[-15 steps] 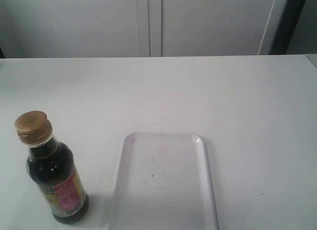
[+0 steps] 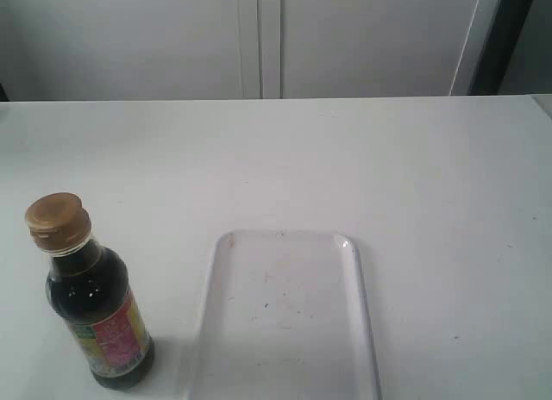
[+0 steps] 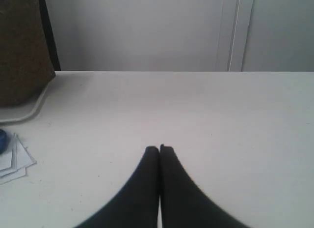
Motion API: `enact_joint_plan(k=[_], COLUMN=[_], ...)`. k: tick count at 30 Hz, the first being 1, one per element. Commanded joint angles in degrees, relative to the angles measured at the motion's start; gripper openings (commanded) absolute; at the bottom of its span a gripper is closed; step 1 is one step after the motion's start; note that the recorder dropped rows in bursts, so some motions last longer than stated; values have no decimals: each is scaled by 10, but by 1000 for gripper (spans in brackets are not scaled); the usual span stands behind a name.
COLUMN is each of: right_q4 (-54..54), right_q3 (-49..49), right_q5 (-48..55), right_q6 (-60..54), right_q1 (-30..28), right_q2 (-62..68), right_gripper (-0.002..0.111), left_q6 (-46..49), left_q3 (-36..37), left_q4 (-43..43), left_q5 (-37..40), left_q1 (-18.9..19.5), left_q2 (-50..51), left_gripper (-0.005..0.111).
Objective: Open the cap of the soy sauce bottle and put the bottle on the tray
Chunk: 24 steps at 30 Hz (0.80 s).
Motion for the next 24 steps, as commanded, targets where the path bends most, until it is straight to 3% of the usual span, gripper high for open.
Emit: enact_joint_plan(k=[1,7,13,24], right_q4=[-5,-5,-5,-5], right_q3=[3,3,3,3], right_q5=[-5,-5,-5,-5], right_q6=[3,3,3,3], right_q1=[1,1,1,1], right_q2=[-4,-4,-4,-4], right_gripper=[0,0,0,0], left_q6=[-46,-55,-49,-54], left_q3=[2,2,-46,-160], left_q4=[-17,-17,3,24], left_q5=[-35,-138,-112,-132], left_q1=[0,0,0,0], left_q2=[-3,-3,3,131], left_gripper=[0,0,0,0])
